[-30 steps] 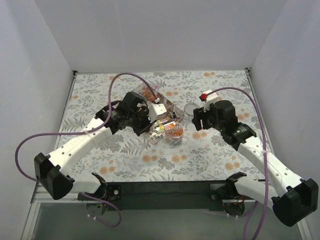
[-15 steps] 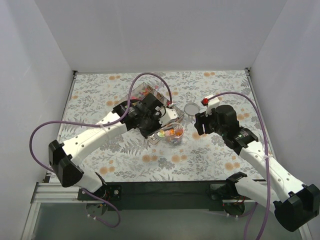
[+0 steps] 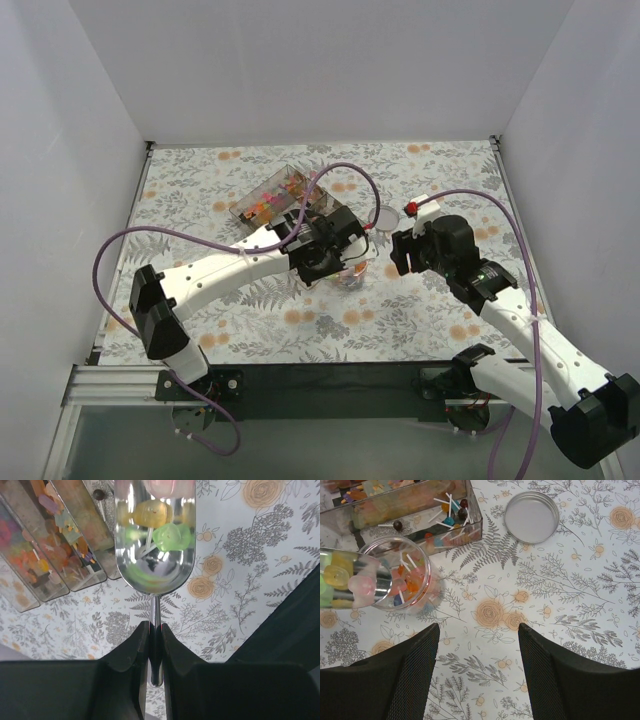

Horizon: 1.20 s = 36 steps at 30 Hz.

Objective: Pack the candies
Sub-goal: Place the fake candies in the packing bottle.

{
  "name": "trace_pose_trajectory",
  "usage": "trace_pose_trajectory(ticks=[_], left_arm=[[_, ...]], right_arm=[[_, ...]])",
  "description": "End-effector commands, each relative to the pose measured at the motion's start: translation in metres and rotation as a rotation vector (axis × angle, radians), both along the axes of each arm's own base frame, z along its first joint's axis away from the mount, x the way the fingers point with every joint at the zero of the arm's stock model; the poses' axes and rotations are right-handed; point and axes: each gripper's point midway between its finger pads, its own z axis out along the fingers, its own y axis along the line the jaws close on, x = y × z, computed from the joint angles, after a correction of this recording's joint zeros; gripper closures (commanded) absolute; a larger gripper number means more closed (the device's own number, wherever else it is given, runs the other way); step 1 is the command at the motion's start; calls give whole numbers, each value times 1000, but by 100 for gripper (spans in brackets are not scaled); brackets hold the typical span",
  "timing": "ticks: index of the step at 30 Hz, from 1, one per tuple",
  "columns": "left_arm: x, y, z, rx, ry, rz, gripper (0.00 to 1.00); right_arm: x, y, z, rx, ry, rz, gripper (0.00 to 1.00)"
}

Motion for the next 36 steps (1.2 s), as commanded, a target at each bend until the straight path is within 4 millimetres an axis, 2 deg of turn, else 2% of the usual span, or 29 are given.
trace_pose_trajectory(ticks=[1,13,20,31,36], left_arm=[[6,8,17,55,-95,21,100],[13,-2,39,138,-266,3,100],[7,4,25,254,-282,-45,100],[12,6,25,340,-354,-72,100],[13,3,29,329,-371,-74,100]], right_arm=[[0,-1,5,9,-23,-5,29],[1,1,0,-7,-13,9,29],[2,2,-2,-8,-9,14,29],[0,2,-9,-14,2,21,29],[2,2,-3,-8,-14,12,29]])
